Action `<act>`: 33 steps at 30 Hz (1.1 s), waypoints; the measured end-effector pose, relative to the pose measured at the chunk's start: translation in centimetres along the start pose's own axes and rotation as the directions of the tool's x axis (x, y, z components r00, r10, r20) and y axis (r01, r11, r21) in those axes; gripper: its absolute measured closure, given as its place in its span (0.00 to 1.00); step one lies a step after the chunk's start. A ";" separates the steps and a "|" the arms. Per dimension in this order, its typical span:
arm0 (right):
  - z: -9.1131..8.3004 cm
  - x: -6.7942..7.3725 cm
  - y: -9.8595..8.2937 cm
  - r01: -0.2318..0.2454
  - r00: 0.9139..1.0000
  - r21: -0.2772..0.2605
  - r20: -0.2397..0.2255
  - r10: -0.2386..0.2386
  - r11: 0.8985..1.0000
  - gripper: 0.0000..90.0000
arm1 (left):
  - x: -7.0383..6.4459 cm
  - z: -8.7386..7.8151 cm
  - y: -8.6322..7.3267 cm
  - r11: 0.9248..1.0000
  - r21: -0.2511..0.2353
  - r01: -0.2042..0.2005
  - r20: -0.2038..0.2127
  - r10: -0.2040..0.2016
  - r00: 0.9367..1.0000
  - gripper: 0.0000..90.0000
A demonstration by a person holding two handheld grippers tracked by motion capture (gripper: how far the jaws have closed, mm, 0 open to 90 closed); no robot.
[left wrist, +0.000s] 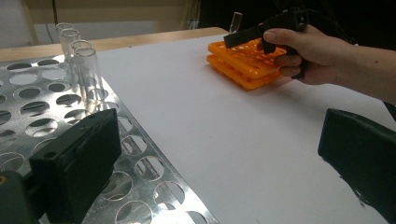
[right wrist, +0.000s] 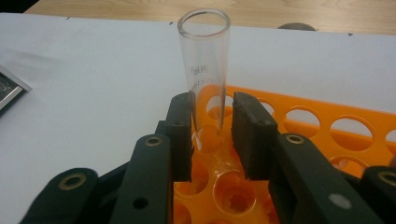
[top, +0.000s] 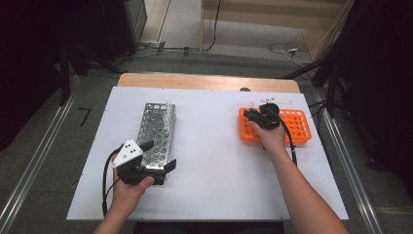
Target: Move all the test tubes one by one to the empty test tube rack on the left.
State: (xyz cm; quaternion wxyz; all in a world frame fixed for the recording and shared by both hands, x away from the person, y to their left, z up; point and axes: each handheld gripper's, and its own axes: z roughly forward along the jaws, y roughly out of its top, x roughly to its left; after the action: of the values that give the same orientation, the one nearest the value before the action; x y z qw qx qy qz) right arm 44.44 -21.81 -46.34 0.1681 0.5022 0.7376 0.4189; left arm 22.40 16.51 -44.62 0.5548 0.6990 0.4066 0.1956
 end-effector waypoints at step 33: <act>-5.7 1.8 0.6 0.116 0.990 -0.146 -0.065 -0.127 0.982 0.82 | -0.9 0.9 0.9 1.000 -0.006 -0.017 0.015 0.017 1.000 0.00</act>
State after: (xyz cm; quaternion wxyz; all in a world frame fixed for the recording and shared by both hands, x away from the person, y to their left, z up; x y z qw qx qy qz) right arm 40.20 -22.75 -42.16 0.2011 0.4271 0.7411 0.4774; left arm 22.83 15.22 -43.93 0.5582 0.7023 0.3959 0.1959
